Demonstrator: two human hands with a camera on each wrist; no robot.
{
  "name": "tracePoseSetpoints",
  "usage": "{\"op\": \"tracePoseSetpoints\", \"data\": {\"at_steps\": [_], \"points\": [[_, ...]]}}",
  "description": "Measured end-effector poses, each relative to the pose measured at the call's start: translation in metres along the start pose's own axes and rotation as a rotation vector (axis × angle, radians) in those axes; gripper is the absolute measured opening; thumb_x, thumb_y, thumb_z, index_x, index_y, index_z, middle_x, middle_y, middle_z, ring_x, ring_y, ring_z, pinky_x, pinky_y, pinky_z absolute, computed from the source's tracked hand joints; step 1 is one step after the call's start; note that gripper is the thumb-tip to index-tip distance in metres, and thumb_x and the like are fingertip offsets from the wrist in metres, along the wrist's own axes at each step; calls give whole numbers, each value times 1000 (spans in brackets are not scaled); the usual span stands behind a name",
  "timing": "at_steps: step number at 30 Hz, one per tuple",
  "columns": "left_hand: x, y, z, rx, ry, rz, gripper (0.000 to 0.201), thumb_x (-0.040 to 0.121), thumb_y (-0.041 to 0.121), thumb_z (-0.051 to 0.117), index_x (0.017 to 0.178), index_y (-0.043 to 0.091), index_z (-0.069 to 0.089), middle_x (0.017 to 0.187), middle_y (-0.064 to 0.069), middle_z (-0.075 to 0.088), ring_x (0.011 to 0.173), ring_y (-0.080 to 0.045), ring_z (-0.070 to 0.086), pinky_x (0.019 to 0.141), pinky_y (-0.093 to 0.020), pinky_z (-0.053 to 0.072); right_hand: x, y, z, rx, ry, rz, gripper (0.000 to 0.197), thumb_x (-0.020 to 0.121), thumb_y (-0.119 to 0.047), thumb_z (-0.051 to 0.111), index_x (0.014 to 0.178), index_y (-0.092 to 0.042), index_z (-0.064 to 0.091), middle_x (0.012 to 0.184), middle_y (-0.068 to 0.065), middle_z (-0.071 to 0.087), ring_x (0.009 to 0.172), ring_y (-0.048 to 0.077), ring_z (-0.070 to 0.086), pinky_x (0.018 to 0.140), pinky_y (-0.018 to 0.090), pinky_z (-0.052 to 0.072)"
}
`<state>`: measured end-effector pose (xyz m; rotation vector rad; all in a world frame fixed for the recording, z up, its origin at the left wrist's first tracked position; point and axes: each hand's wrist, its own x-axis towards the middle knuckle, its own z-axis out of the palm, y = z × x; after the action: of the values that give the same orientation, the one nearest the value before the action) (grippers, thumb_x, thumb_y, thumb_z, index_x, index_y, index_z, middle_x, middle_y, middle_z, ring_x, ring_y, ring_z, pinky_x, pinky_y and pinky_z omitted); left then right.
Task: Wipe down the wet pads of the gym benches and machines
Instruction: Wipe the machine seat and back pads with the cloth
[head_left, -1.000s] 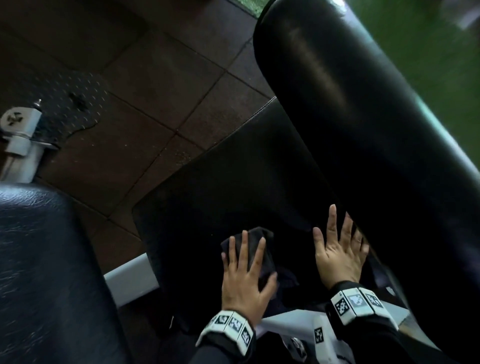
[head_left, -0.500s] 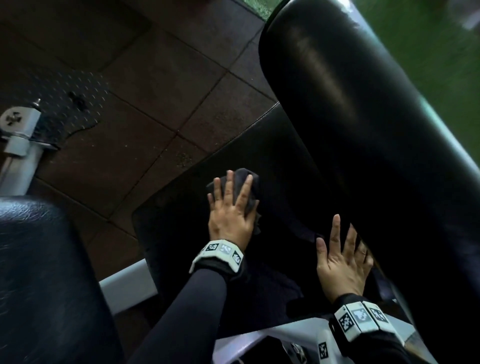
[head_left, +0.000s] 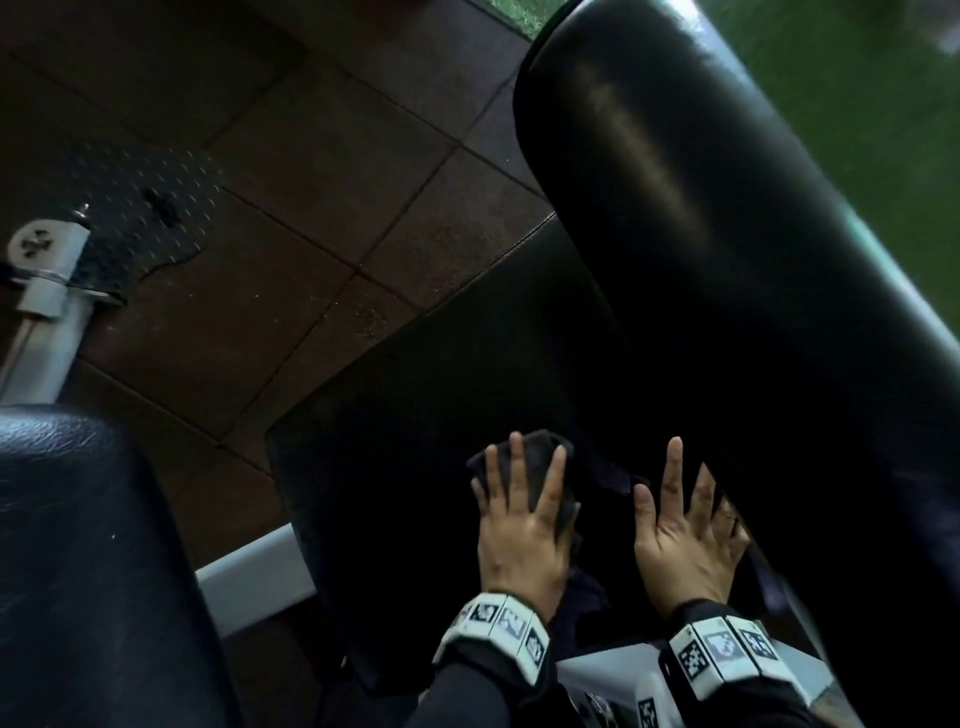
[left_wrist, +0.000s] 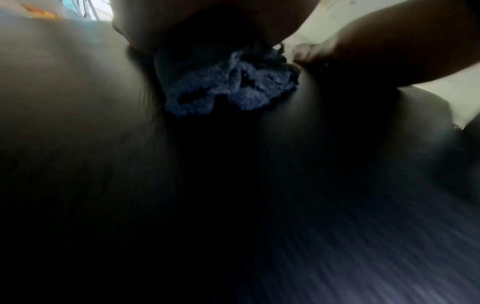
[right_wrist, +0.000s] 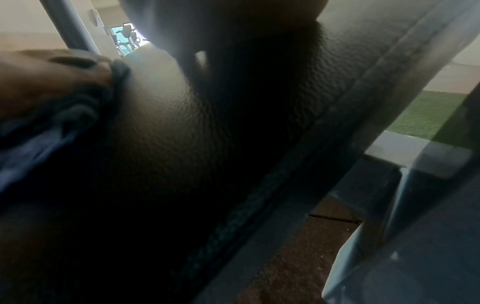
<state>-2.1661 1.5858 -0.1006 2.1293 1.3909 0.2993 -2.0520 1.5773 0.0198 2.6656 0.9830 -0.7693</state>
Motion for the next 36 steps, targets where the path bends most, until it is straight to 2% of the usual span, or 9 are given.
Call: {"op": "tracePoseSetpoints", "data": {"at_steps": [2, 7, 14, 19, 22, 24, 28, 32, 36], "points": [[31, 2, -7, -5, 47, 32, 55, 98, 48, 28, 150, 32, 21, 157, -16, 15, 144, -38, 9, 116, -52, 10, 1, 0, 1, -18, 12, -8, 55, 100, -40, 17, 149, -21, 0, 158, 3, 2, 144, 19, -1, 74, 6, -37], [84, -39, -30, 39, 122, -107, 57, 94, 49, 29, 147, 29, 24, 155, -19, 22, 139, -44, 23, 107, -58, 20, 1, 1, 1, 7, -16, -20, 56, 100, -42, 15, 149, -22, -1, 157, 0, 0, 144, 17, -2, 94, 15, -11], [5, -73, -13, 29, 85, -300, 66, 92, 47, 24, 152, 28, 4, 158, -19, 5, 144, -42, 5, 112, -57, 19, 1, 1, 2, 3, -5, -22, 55, 100, -42, 14, 149, -22, 0, 157, -1, 2, 144, 17, -1, 95, 18, -8], [-35, -30, 6, 34, -77, -142, 60, 99, 51, 5, 152, 26, 19, 158, -19, 6, 144, -43, -1, 109, -57, 12, 1, 2, 5, -9, 31, -22, 56, 99, -43, 15, 148, -26, -5, 158, 0, -1, 143, 18, -3, 97, 21, -12], [-10, -13, -2, -14, -34, -33, 54, 100, 52, 16, 151, 36, 13, 160, -12, 6, 145, -38, -1, 115, -52, 2, 3, 3, 7, -5, 50, -32, 56, 99, -43, 17, 148, -27, -5, 158, 1, -2, 143, 18, -4, 96, 17, -17], [19, -8, -9, 9, 5, 42, 53, 98, 51, 26, 149, 38, 18, 158, -12, 13, 144, -39, 8, 116, -54, 10, 3, 4, 8, -12, 63, -42, 55, 99, -43, 17, 147, -29, -7, 158, 2, -3, 143, 17, -5, 92, 13, -22], [80, -11, -27, 20, 61, 28, 54, 94, 50, 32, 147, 40, 23, 158, -10, 18, 143, -39, 16, 111, -53, 13, 4, 2, 4, -3, 1, -20, 55, 100, -43, 15, 149, -24, -2, 158, 1, 1, 144, 18, 2, 95, 18, -7], [115, -25, -43, 29, 43, 17, 52, 94, 52, 28, 146, 44, 22, 158, -9, 18, 143, -38, 18, 112, -51, 14, 7, 2, 6, -25, 41, -20, 56, 99, -44, 16, 147, -28, -8, 158, 1, -6, 141, 15, -4, 97, 19, -8], [134, -55, -61, 28, -26, 23, 56, 91, 57, 19, 146, 47, 14, 159, -7, 12, 146, -33, 10, 115, -49, 11, 9, 5, 15, -19, 86, -15, 65, 82, -67, -3, 138, -38, -16, 158, 2, -8, 139, 15, -6, 101, 23, -10]]}}
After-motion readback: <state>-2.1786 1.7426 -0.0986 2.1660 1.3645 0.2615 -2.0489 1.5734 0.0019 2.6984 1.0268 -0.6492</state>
